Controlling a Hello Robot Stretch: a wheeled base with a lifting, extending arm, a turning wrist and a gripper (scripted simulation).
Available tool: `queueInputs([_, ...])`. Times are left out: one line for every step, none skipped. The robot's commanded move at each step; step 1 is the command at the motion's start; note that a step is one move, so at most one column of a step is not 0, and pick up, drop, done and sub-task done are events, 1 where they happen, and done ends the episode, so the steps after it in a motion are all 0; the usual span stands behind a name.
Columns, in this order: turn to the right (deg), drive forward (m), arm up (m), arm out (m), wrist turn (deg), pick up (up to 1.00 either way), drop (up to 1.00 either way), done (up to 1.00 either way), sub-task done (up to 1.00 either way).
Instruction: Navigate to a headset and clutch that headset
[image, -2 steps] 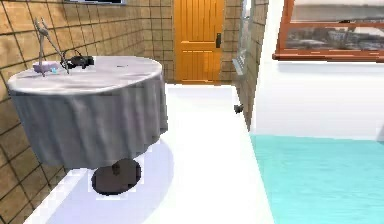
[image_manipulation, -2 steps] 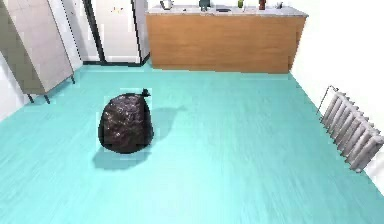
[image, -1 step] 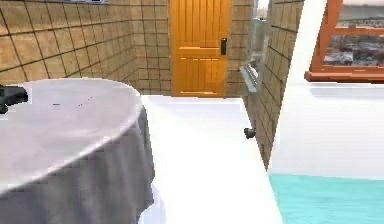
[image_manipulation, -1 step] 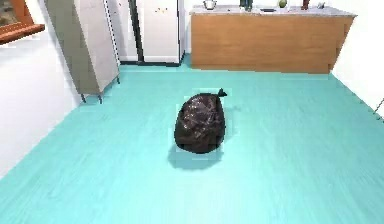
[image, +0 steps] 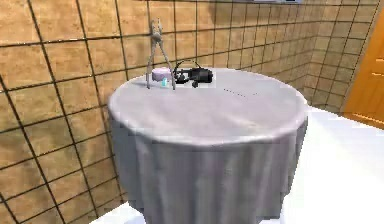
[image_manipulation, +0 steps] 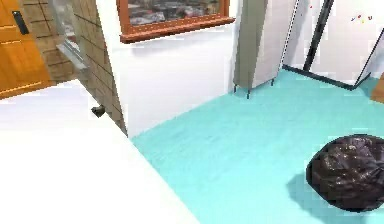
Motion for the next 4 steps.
queueInputs([-45.0,0.0,0.0,0.0,0.0,0.0,0.0,0.0,0.0])
queueInputs([-39.0,0.0,0.0,0.0,0.0,0.0,0.0,0.0,0.0])
queueInputs([42.0,0.0,0.0,0.0,0.0,0.0,0.0,0.0,0.0])
queueInputs([0.0,0.65,0.0,0.0,0.0,0.0,0.0,0.0,0.0])
